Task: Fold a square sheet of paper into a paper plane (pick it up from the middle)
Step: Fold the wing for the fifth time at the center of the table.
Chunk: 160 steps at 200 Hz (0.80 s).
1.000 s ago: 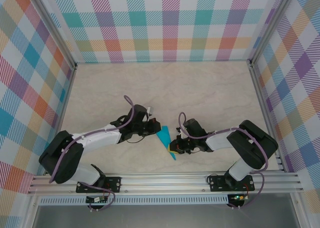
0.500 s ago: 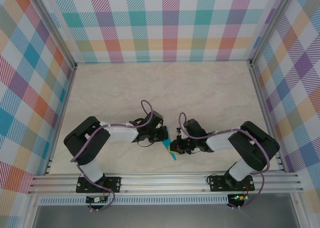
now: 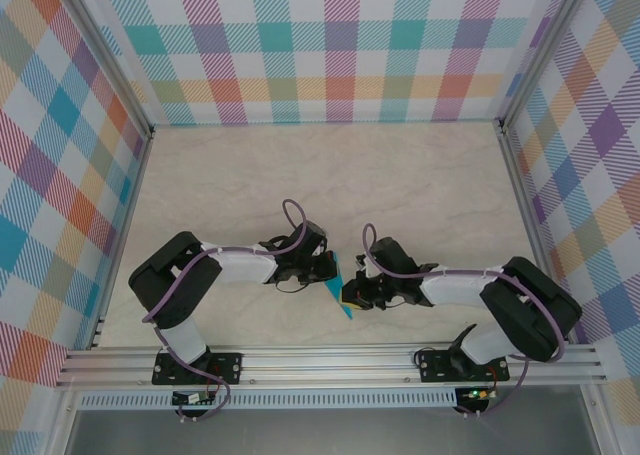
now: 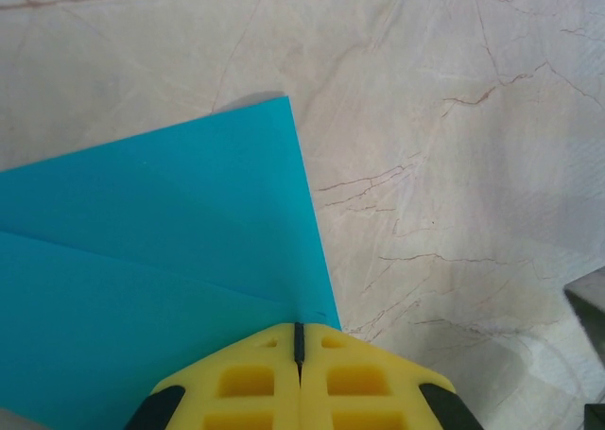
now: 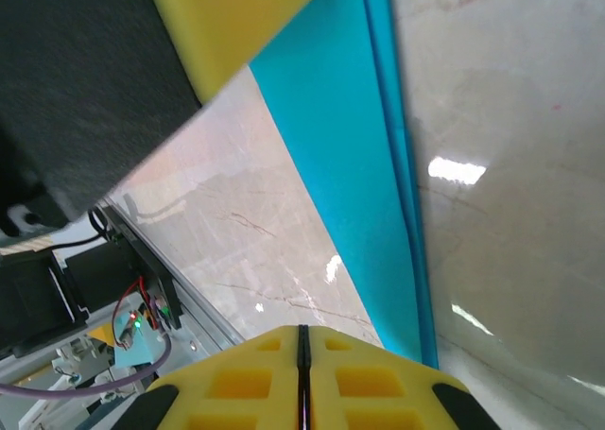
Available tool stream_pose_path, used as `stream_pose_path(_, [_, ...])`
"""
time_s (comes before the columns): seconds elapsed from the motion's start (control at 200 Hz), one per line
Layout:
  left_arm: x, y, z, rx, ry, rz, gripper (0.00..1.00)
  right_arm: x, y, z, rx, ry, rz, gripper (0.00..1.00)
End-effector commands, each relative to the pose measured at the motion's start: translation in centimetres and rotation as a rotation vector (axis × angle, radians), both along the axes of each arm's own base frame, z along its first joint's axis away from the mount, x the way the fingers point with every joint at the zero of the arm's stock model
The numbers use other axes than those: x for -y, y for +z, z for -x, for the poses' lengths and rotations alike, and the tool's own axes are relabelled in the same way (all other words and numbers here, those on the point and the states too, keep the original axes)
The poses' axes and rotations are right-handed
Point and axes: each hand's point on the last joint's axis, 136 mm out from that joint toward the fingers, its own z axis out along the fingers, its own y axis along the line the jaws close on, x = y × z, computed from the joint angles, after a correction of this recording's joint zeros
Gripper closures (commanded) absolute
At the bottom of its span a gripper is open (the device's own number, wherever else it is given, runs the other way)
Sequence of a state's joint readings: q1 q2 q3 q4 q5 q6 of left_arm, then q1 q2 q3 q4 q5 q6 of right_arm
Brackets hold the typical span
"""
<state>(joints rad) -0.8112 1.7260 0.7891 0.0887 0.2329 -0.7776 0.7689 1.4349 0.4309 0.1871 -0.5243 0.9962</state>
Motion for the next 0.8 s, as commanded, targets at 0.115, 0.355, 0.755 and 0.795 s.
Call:
stream_pose_path(0.115, [-2.4,-3.2,0.8,-0.052,0.038,-0.123,1.00,0.0,-2.5,1.8,-0.095,0.050,0.045,0.95])
stream_pose_path(0.355, [-2.8,-3.3,0.8,-0.049,0.048,-0.142,1.00,2.6,-5.0,4.8,-0.148,0.063,0.119,0.96])
stream_pose_path(0.755, [-2.1,-2.5,0.7,-0.039,0.012,-0.121,1.00,3.7,-2.8,5.3,-0.068,0.108,0.125,0.92])
stream_pose_path(0.795, [-2.0,-2.5,0.7,-0.040,0.009,-0.120,1.00,3.5,-2.3,4.8,-0.043,0.099,0.124,0.92])
